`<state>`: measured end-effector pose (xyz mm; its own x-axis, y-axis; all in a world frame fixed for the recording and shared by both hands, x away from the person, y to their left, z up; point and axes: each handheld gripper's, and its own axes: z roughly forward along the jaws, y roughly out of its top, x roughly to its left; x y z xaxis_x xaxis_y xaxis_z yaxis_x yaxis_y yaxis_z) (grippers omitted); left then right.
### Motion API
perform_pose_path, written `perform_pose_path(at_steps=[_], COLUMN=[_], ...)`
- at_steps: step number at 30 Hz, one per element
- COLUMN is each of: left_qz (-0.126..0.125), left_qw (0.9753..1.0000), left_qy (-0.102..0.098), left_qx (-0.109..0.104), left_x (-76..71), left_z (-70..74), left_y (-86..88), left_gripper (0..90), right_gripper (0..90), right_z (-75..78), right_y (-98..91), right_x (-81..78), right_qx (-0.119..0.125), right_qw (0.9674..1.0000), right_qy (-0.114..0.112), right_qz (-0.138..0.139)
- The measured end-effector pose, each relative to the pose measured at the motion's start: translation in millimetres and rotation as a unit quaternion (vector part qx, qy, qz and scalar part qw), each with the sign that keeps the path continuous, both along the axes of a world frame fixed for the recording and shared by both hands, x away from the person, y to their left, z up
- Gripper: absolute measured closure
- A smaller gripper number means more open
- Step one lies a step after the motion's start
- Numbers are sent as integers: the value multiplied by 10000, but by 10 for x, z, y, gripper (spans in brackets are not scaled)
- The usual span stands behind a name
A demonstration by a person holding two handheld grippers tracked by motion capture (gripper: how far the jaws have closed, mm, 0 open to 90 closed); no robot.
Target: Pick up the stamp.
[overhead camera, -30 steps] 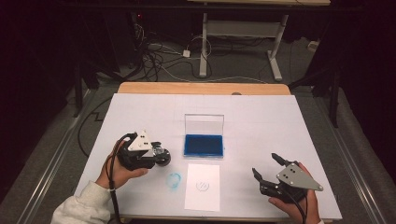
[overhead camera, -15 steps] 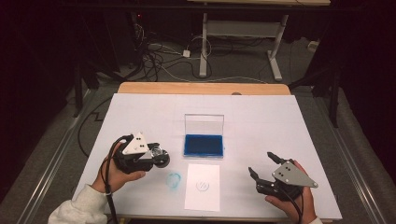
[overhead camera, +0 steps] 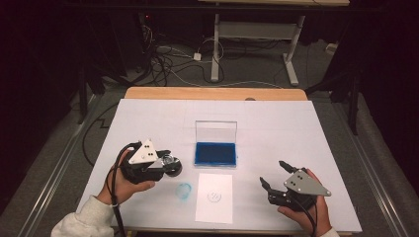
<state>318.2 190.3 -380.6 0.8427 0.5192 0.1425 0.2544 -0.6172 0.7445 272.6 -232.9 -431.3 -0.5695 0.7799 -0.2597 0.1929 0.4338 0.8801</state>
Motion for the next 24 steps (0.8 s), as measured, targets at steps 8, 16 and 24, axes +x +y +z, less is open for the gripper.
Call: perform_pose_path(at_steps=[8, 16, 24], left_qz=[-6, -38, -101], left_qw=[10000, 10000, 9999], left_qy=[11, 1, 16], left_qx=[-99, -63, -20], left_x=[-7, -6, 4], left_z=[16, 23, 12], left_y=[23, -29, -77], left_gripper=[548, 548, 548], right_gripper=[229, 215, 168], right_z=[-11, -15, -21], right_y=[36, 32, 41], right_x=[14, 19, 26], right_qx=[-12, 20, 61], right_qw=[10000, 9999, 9999], right_qy=[47, 74, 122], right_qz=[41, 68, 97])
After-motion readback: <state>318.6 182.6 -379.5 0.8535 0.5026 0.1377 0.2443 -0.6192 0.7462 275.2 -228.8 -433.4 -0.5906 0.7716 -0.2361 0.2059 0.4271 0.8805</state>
